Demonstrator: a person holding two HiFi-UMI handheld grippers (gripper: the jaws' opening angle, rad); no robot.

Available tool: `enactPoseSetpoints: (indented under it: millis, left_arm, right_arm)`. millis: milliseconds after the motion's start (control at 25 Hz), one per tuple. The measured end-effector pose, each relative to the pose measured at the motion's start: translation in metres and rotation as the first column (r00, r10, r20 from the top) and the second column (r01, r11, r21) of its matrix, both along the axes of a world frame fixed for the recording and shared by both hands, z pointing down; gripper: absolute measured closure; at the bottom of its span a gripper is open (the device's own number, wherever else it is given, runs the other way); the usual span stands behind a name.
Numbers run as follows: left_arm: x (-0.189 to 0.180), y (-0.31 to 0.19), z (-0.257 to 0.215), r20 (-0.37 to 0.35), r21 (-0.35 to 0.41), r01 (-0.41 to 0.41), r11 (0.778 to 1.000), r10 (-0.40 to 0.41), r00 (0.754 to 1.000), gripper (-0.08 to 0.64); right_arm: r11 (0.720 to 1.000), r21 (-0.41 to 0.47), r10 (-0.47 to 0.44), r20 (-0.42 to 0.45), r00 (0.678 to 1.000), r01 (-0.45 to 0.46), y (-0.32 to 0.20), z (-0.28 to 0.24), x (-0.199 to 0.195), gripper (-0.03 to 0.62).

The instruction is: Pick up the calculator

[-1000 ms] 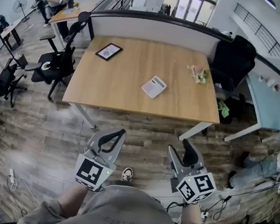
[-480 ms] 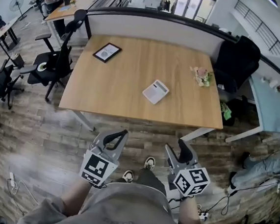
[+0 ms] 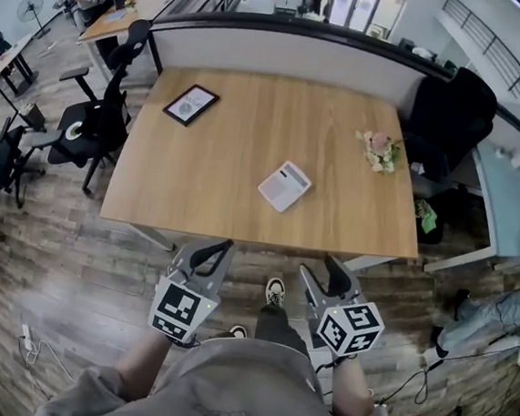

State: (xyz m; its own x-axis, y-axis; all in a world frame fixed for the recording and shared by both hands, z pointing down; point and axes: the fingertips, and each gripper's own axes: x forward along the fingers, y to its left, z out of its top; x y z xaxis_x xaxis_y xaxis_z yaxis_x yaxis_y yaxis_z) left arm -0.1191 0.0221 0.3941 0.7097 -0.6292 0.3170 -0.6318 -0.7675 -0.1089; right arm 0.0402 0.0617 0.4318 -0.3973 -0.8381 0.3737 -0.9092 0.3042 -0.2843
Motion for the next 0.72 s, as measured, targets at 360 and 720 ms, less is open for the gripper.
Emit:
enactPoseSetpoints:
  millis: [360, 720]
  left_arm:
    - [0.047, -0.080, 0.019, 0.053, -0.042, 0.057, 0.998, -0.054, 0.997, 0.558]
    - [0.081, -0.148, 0.053, 0.093, -0.131, 0.134, 0.982, -0.122, 0.988, 0.558]
  right_arm:
    - [0.993, -0.061, -0.105, 0.006, 0.994, 0.105, -0.095, 0.022, 0.037, 0.354]
    - [0.963, -0.158, -0.216, 0.040, 0.976, 0.219, -0.181, 0.068, 0.063, 0.354]
